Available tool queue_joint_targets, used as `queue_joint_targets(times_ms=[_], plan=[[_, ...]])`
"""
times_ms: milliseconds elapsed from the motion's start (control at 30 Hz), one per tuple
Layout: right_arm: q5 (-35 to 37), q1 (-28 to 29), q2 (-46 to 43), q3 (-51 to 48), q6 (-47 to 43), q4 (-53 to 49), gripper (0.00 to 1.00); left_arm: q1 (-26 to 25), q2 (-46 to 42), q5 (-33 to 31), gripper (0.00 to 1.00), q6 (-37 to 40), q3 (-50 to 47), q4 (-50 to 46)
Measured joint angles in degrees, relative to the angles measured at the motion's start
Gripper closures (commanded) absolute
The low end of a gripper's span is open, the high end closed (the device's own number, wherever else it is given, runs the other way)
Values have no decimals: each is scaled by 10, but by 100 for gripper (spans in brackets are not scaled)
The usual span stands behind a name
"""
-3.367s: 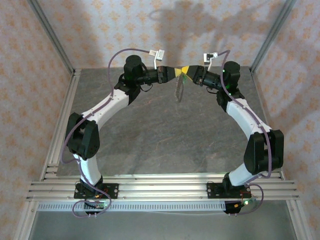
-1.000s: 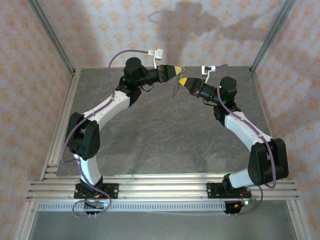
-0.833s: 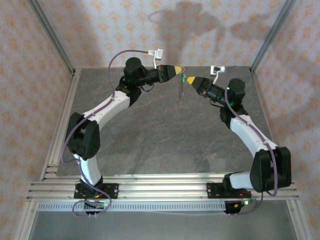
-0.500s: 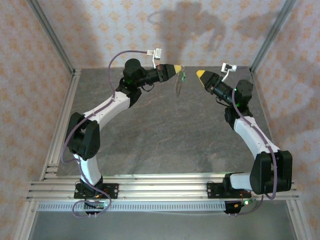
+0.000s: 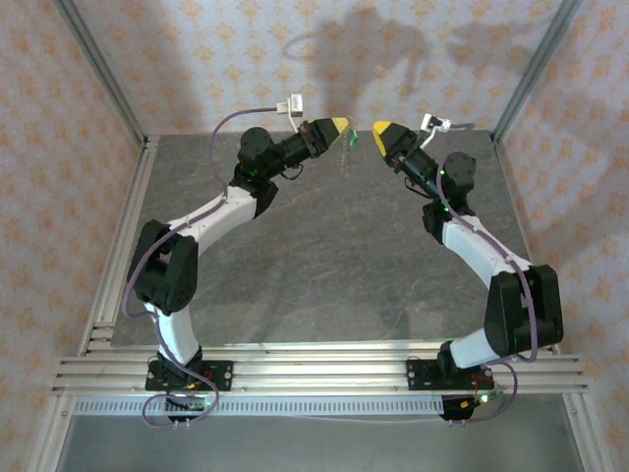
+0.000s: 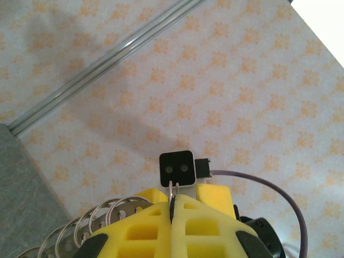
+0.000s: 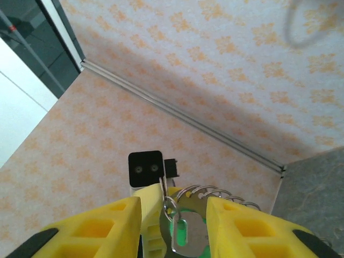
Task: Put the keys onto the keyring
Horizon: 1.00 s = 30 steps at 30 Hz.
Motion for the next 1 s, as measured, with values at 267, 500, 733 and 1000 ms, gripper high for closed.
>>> queue_joint_targets(times_ms=[267,500,733,1000], plan=[[17,16,28,22,13,33,63,-4,0,-23,100,-24,-1,17],[19,28,47,30,20,50,63,-5,1,-32,100,-41,-1,34],[19,32,66,42,30,67,63,-5,7,-42,100,-48,-1,42],[15,42,76,62,35,76,64,-8,14,-42,100,-49,-1,42]])
